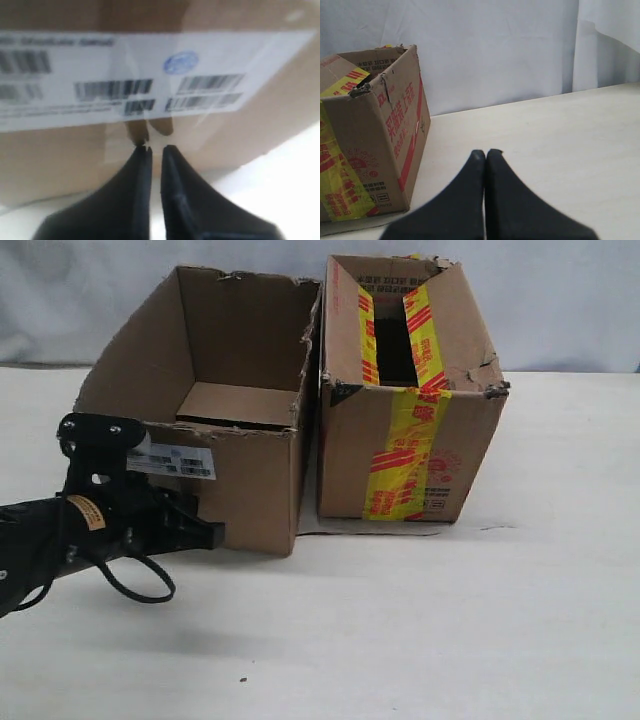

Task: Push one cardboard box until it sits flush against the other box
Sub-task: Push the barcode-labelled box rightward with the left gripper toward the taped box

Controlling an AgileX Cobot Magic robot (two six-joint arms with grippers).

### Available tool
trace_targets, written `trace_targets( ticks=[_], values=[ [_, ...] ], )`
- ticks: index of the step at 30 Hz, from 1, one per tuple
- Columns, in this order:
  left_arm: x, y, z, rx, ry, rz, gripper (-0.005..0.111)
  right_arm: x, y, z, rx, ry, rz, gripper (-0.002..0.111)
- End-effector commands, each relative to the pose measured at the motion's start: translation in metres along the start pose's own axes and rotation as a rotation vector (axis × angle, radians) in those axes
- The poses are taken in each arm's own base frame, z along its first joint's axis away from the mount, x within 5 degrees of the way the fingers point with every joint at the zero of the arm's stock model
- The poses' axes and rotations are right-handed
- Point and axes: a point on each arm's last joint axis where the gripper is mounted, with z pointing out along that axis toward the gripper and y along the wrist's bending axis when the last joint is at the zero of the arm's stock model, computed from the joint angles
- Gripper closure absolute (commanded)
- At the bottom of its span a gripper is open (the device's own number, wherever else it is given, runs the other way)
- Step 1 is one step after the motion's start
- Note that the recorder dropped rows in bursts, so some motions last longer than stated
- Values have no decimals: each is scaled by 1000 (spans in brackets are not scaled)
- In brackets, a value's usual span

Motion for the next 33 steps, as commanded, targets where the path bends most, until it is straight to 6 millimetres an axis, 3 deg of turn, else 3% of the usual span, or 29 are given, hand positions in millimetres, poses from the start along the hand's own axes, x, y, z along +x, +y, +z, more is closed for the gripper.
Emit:
trace_targets(
  ticks=[1, 7, 16, 24, 33],
  values=[
    [-15, -11, 10, 28, -64, -3, 107, 2, 0, 0, 4, 2, -3, 109],
    [-28, -15, 29, 33, -78, -1, 107, 2, 0, 0, 4, 2, -3, 109],
    [-34, -19, 22, 58, -96, 57, 107, 2, 0, 0, 4, 2, -3, 109],
    [-45, -21, -16, 85, -133, 174, 107, 2, 0, 0, 4, 2, -3, 109],
    [-12, -7, -78, 101, -392, 218, 107, 2, 0, 0, 4, 2, -3, 109]
  ],
)
